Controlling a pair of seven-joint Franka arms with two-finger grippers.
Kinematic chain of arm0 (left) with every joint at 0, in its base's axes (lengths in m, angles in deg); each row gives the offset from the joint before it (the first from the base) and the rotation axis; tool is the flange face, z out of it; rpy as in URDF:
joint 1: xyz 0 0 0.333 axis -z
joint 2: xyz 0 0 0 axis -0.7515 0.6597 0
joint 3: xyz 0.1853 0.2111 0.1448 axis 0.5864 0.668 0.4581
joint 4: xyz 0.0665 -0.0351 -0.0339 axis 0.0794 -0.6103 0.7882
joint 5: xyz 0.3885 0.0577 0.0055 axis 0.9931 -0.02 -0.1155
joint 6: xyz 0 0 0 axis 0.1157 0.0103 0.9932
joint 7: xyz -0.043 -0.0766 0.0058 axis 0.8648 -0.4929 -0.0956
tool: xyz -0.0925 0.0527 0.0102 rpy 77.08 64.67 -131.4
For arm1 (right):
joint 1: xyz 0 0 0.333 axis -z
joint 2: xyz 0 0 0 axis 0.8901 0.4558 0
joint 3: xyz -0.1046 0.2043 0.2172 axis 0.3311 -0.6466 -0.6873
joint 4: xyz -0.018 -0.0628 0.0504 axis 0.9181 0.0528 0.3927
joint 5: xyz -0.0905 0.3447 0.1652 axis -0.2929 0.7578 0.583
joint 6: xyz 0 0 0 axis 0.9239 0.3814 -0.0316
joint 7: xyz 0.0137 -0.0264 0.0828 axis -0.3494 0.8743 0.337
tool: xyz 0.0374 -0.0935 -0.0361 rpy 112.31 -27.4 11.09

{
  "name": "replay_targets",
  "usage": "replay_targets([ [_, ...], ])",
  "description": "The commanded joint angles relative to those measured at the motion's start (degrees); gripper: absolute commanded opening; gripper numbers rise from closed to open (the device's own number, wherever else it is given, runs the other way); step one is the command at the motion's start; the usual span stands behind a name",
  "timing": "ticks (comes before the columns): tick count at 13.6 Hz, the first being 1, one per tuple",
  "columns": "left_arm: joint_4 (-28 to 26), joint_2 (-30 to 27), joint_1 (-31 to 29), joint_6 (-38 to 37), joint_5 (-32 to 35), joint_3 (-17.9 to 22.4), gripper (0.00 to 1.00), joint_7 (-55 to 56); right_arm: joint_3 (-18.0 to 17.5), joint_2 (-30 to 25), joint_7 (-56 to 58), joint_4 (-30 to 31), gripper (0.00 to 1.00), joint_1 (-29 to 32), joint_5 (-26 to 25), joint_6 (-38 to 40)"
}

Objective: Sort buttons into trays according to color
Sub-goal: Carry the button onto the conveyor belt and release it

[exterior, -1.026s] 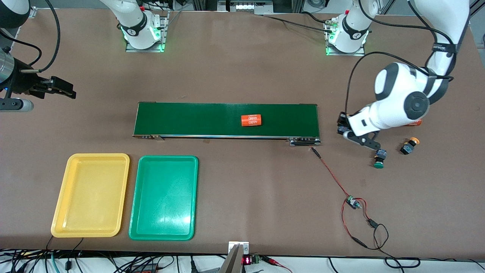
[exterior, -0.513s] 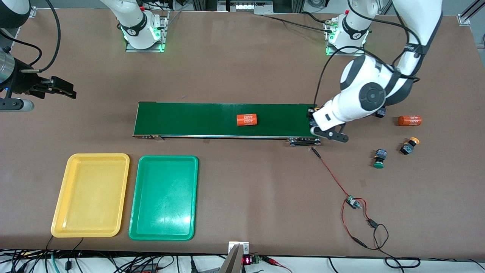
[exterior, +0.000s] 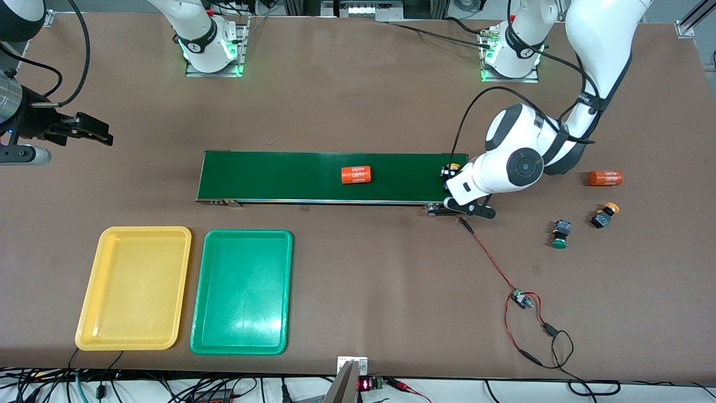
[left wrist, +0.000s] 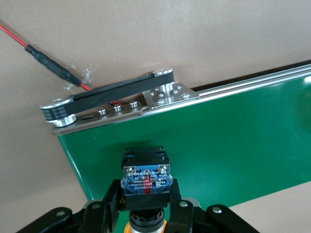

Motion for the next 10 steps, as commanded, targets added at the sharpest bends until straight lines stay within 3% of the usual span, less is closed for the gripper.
replay_targets([
  [1,1.6,1.9,1.3,-0.4,1.7,0.3,0.18,1.9,-0.2,-0.3,-0.1,0.2,1.00,0.0,-0.5,0.5],
  [3,1.6,2.4,1.4,-0.4,1.7,0.5,0.41,2.5,-0.2,0.0,0.1,0.2,1.00,0.1,-0.4,0.5],
  [5,2.3,2.0,1.4,-0.9,1.8,0.2,1.00,2.1,-0.2,0.0,0.0,0.2,1.00,0.1,-0.4,0.5],
  [10,19.7,2.0,0.8,-19.9,3.1,0.9,1.00,2.0,-0.2,0.3,0.4,0.1,1.00,0.5,0.0,0.4],
])
